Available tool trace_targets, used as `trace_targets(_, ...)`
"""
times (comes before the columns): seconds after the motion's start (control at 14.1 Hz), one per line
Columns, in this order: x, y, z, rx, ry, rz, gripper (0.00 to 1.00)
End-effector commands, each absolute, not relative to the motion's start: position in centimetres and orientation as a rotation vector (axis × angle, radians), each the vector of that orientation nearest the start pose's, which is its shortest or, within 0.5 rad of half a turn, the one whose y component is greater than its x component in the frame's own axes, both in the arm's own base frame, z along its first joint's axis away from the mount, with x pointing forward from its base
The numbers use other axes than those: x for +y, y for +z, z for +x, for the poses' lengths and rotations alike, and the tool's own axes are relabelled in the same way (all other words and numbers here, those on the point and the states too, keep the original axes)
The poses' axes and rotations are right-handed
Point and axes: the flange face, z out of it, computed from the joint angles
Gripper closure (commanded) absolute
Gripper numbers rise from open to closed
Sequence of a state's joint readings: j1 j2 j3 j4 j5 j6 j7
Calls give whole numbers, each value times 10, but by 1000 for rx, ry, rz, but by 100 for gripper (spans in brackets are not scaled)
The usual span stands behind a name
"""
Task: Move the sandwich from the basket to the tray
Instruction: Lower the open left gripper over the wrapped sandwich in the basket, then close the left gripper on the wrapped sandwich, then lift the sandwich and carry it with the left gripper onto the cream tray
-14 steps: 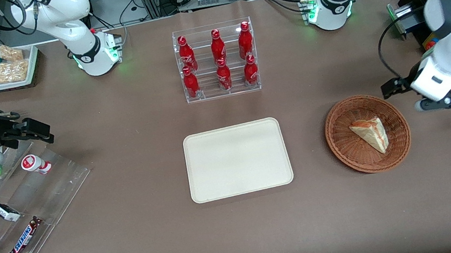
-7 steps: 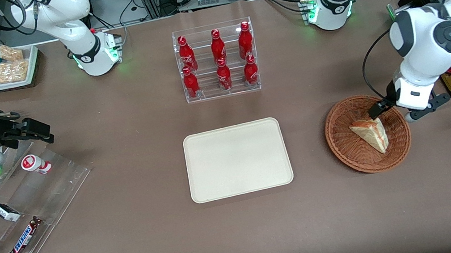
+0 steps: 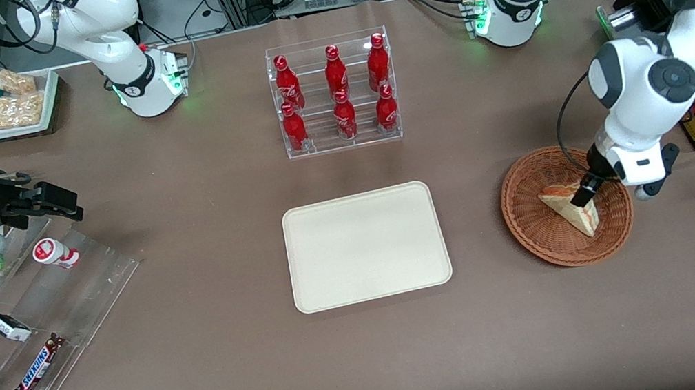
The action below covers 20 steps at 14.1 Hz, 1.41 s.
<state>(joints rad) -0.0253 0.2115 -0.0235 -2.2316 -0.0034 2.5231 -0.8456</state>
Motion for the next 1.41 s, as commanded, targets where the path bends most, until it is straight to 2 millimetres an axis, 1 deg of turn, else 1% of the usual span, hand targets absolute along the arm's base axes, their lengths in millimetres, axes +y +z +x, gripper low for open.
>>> trace_targets(0.0,-32,262,569,-1258,-118,-2917,7)
trace_targets(0.07,-32,258,568,-1260,-108,-2915,22)
trace_targets(0.14,-32,256,568,-1264,-101,-2912,55)
trace_targets(0.21,-33,255,566,-1254,-87,-2913,75)
trace_targets(0.28,-36,256,564,-1238,-81,-2917,89)
trace_targets(0.35,-41,258,562,-1222,-62,-2918,91)
trace_targets(0.42,-45,269,563,-1201,-38,-2918,93)
trace_targets(0.49,-48,285,569,-1190,-32,-2919,93)
trace_targets(0.57,-57,299,577,-1166,-13,-2923,93)
trace_targets(0.64,-80,316,588,-1113,6,-2936,94)
trace_targets(0.71,-96,323,595,-1066,26,-2944,93)
trace_targets(0.78,-119,330,598,-1002,11,-2965,93)
trace_targets(0.85,-146,334,596,-924,-11,-2988,92)
trace_targets(0.92,-167,336,599,-890,-23,-3009,94)
trace_targets(0.99,-188,333,604,-843,-29,-3032,94)
trace_targets(1.06,-230,332,608,-711,-44,-3083,93)
trace_targets(1.13,-262,325,612,-577,-53,-3117,93)
trace_targets(1.2,-300,318,613,-478,-64,-3142,93)
trace_targets(1.34,-364,306,600,-393,-73,-3164,93)
